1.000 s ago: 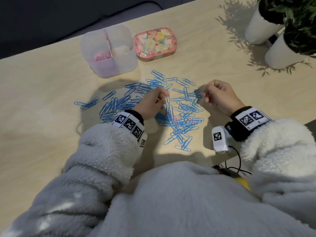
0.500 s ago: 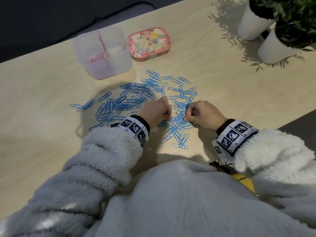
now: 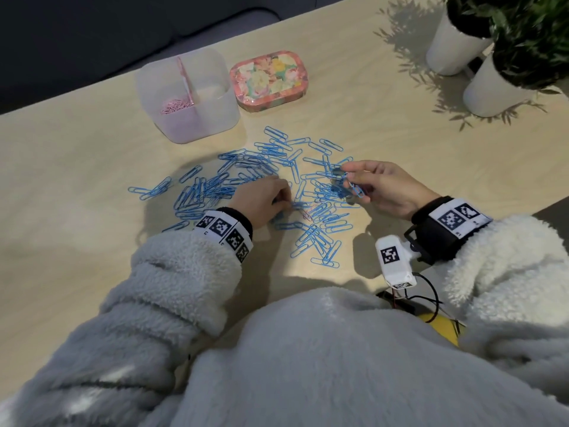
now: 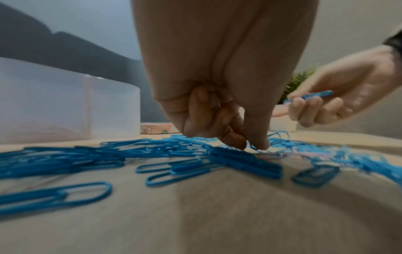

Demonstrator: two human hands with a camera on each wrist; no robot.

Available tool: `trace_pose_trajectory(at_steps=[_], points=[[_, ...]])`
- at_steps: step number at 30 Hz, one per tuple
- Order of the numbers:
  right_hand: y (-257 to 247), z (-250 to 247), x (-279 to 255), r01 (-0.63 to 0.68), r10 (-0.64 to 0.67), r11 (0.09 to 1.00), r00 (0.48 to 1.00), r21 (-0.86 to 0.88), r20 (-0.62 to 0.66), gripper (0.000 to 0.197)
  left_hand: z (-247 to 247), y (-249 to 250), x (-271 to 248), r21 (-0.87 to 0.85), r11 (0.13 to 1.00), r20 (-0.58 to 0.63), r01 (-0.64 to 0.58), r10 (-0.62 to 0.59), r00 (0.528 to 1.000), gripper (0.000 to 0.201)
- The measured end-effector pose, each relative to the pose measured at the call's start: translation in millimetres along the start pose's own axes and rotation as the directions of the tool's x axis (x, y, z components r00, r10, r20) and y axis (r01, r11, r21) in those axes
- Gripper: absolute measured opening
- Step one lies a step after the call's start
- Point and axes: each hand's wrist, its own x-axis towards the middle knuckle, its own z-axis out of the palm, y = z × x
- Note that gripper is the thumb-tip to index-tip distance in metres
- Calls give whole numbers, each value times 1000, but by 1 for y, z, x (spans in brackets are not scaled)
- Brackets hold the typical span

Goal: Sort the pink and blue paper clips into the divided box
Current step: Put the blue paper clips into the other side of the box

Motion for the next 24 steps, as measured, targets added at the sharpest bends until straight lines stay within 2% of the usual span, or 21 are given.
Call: trace_pose_trajectory(at_steps=[3, 7, 10, 12, 14, 17, 19, 21, 24], points=[[4, -1, 0, -43, 43, 999, 998, -18, 38, 14, -4, -3, 1, -4, 998, -74, 55, -55, 996, 11], [8, 0, -3, -34, 34, 999, 999, -18, 33, 13, -6, -1, -1, 95, 996, -153, 2, 12, 988, 16], [9, 1, -3, 12, -18, 995, 998, -102, -61, 17, -2, 11, -2, 71, 991, -46, -116, 119, 992, 15], [9, 1, -1, 47, -79, 969, 989, -243, -125, 21, 3, 19, -2, 72, 988, 32, -138, 136, 990, 13], [8, 3, 0, 86, -150, 932, 976, -351, -160, 23, 8, 22, 0, 107, 985, 49, -134, 130, 990, 11], [5, 4, 0, 210, -301, 910, 928, -358, -219, 15, 10, 24, 3, 114, 984, 46, -135, 131, 990, 10], [3, 2, 2, 273, -381, 878, 896, -394, -228, 14, 9, 21, 2, 54, 992, 34, -116, 114, 993, 7], [1, 2, 2, 289, -402, 870, 885, -400, -235, 16, 7, 16, 1, -56, 996, 3, -64, 64, 998, 2], [-3, 3, 2, 259, -375, 884, 890, -389, -260, 21, 2, 9, 2, -382, 924, -33, 5, -19, 999, 7]])
